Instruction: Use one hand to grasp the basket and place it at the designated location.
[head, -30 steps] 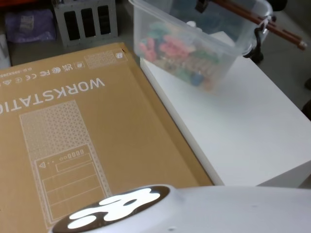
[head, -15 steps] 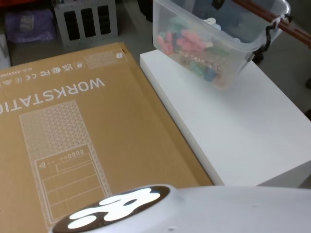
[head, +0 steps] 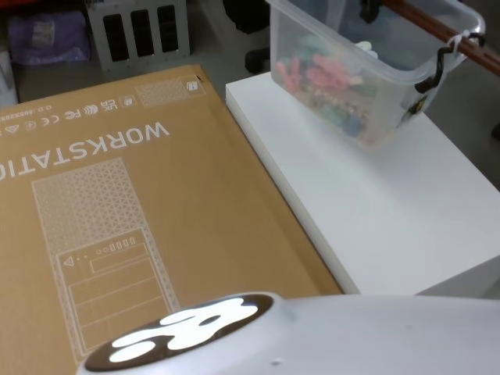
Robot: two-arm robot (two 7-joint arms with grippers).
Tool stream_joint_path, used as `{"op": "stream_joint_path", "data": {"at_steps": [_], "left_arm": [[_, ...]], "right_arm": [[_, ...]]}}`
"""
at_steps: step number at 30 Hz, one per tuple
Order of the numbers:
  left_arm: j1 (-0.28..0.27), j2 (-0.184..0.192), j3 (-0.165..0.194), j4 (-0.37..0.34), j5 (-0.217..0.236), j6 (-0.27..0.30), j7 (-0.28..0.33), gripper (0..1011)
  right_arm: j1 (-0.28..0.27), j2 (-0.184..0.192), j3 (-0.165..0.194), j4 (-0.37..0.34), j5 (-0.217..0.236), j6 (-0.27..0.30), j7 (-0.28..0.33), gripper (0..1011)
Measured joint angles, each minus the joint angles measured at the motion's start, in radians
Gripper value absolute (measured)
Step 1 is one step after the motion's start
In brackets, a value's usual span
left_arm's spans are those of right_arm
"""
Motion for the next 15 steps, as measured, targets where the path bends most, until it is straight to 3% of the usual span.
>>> {"op": "stream_joint_path", "data": {"at_steps": [6,15], "left_arm": [[0.0,0.0,0.0,0.0,0.0,0.0,0.0,0],[0.0,0.0,0.0,0.0,0.0,0.0,0.0,0]], "right_arm": [[-0.001,-0.021,0.011,0.108,-0.007,0.006,-0.001,0],[-0.01,-0.037,0.029,0.192,-0.01,0.002,-0.001,0]]}}
